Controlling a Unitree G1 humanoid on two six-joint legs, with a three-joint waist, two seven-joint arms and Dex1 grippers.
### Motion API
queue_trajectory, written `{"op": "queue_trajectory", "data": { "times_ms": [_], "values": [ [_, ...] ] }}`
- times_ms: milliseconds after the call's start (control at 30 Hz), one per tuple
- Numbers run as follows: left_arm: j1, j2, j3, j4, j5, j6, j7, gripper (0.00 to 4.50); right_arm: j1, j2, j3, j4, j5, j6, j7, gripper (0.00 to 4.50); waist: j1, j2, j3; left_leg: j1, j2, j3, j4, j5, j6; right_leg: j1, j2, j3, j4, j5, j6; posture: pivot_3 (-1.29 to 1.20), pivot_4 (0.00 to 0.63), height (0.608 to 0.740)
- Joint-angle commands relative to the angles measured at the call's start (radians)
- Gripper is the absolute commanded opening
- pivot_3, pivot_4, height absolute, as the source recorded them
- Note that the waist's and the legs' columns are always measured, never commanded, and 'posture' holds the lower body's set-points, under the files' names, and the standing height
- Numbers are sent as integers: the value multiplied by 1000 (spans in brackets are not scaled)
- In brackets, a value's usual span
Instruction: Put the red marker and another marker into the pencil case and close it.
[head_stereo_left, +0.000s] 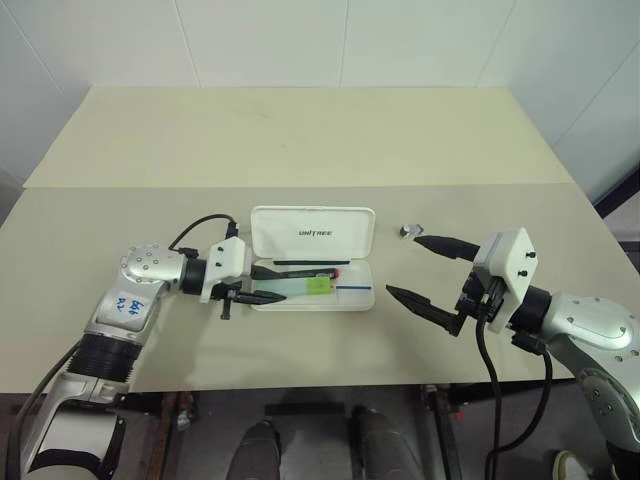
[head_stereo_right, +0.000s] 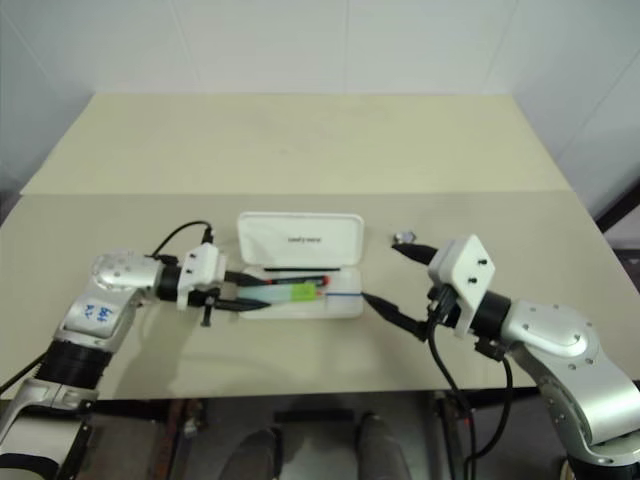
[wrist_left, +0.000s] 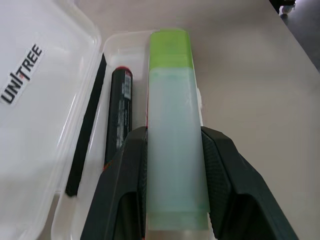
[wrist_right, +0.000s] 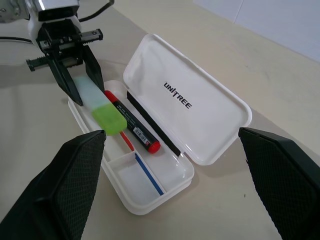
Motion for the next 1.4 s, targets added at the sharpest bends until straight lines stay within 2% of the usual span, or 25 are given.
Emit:
{"op": "queue_trajectory", "data": {
  "times_ms": [33, 833, 900, 1000, 1400],
  "values": [
    [-11, -10, 5, 15, 15, -18, 17, 1035, -9, 1, -27, -50, 20, 2, -24, 4500, 1, 0, 0, 0, 0, 0, 0, 0, 0, 0, 0, 0, 0, 0, 0, 0, 150, 740],
    [-42, -36, -26, 132, 75, -103, -33, 1035, -33, 4, -12, -68, 37, 17, -69, 4500, 11, 0, 0, 0, 0, 0, 0, 0, 0, 0, 0, 0, 1, 0, 0, 0, 150, 740],
    [-46, -43, -31, 137, 77, -116, -37, 1765, -35, 6, -7, -67, 35, 17, -72, 4500, 11, 0, 0, 0, 0, 0, 1, 0, 0, 0, 0, 0, 1, 0, 0, 0, 150, 740],
    [-48, -46, -34, 142, 82, -134, -36, 2616, -39, 9, -1, -64, 35, 15, -75, 4500, 11, 0, 0, 0, 0, 0, 1, 0, 0, 0, 0, 0, 1, 0, 0, 0, 150, 740],
    [-16, -22, -5, 80, 47, -106, -39, 2616, -56, 16, 15, -9, 16, -6, -50, 4500, 9, 0, 0, 0, 0, 0, 1, 0, 0, 0, 0, 0, 1, 0, 0, 0, 150, 740]
  ]
}}
